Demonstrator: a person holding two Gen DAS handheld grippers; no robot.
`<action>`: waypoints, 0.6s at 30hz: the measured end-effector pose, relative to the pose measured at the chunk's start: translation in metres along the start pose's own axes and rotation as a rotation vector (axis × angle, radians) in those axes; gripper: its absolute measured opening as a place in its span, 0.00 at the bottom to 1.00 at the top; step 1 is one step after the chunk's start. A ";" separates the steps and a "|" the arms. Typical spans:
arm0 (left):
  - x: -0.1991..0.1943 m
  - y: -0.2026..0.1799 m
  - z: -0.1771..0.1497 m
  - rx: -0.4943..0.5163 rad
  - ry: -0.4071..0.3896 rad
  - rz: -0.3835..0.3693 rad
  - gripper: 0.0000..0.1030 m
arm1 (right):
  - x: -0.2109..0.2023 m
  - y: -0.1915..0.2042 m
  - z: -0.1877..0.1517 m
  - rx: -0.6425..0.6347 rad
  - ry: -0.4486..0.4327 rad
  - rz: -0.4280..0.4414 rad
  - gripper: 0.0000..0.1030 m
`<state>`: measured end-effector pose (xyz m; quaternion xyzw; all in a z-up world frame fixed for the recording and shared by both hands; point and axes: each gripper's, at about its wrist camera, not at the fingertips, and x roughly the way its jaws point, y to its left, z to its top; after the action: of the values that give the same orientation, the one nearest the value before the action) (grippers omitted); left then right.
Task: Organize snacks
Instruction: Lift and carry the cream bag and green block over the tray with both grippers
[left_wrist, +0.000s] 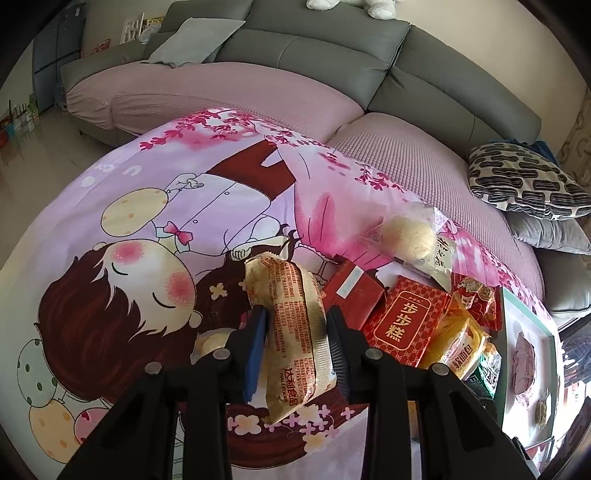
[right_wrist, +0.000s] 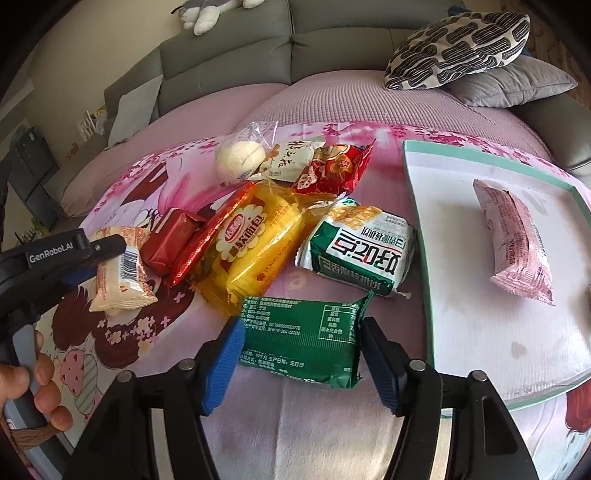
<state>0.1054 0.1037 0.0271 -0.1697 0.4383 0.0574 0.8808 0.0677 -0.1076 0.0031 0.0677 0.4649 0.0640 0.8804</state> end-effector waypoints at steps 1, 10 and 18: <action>-0.001 -0.001 0.000 0.005 -0.001 -0.002 0.32 | 0.000 0.003 -0.001 -0.013 -0.001 -0.008 0.69; 0.012 -0.003 -0.003 0.002 0.034 -0.010 0.31 | 0.007 0.018 -0.003 -0.076 -0.012 -0.074 0.74; 0.027 -0.010 -0.005 0.018 0.049 0.008 0.32 | 0.020 0.027 -0.006 -0.138 0.005 -0.163 0.75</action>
<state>0.1206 0.0908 0.0056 -0.1614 0.4610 0.0530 0.8710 0.0724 -0.0768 -0.0117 -0.0312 0.4654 0.0243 0.8842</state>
